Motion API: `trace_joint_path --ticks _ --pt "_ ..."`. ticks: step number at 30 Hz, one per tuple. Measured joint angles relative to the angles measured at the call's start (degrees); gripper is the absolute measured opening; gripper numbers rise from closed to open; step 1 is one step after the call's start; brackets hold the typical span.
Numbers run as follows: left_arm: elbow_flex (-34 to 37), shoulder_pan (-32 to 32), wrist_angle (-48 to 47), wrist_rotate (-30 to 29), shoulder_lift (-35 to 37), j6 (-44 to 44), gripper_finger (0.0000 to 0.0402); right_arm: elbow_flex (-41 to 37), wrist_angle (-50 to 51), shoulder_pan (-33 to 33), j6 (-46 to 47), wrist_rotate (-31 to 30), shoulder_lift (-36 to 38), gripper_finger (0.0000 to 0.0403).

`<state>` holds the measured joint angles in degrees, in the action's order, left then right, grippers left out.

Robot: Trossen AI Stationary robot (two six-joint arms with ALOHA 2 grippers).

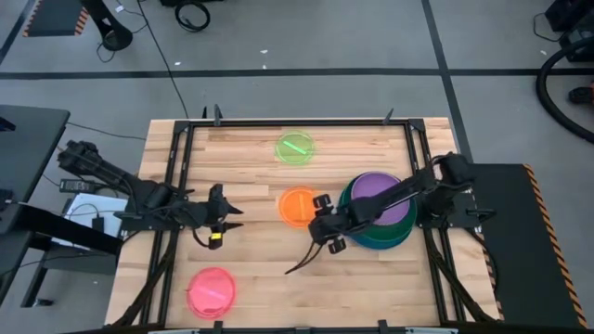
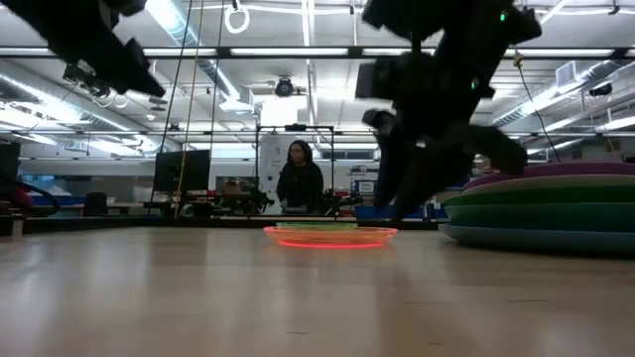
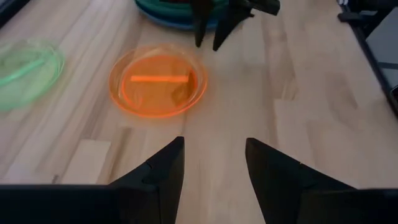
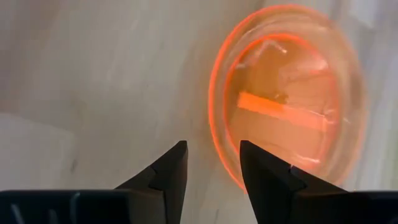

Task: Stack plastic plates
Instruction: Stack the light orange plate on top of the green plate

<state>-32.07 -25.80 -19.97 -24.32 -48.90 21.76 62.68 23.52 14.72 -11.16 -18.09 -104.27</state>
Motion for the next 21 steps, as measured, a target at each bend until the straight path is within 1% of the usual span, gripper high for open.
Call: trace_joint_path --ticks 2,3,6,8,10,12,15,18,21 --pt "2.8 0.5 2.7 0.0 1.0 0.0 0.0176 0.1 -0.4 -0.3 -2.8 0.1 -2.1 0.0152" --pt "4.0 0.7 3.8 0.0 1.4 -0.2 0.0176 0.1 -0.6 -0.3 -3.9 -1.1 -3.0 0.015" --pt "6.9 0.9 5.7 -0.1 2.3 -0.3 0.0176 0.2 -1.5 -0.3 -6.6 -8.1 -5.3 0.0145" --pt "8.0 1.1 6.2 0.0 2.6 -0.3 0.0176 0.5 -1.7 -0.3 -8.2 -10.8 -6.2 0.0142" --pt "8.5 1.2 6.3 0.0 2.9 0.0 0.0176 0.5 -1.7 -0.6 -9.0 -9.9 -6.3 0.0138" --pt "9.1 1.2 6.2 0.0 3.4 0.0 0.0176 0.5 -1.9 -1.2 -9.4 -7.6 -6.2 0.0134" --pt "9.2 1.3 6.3 0.0 3.8 -0.6 0.0176 0.6 -2.4 -2.6 -9.9 -6.4 -6.1 0.0121" --pt "9.1 1.3 6.6 -0.1 4.8 -1.5 0.0176 0.6 -3.3 -4.3 -11.2 -2.9 -6.1 0.0098" --pt "9.2 1.2 5.4 0.0 7.2 -1.8 0.0176 0.6 -4.5 -5.4 -13.2 -0.4 -6.0 0.0062"
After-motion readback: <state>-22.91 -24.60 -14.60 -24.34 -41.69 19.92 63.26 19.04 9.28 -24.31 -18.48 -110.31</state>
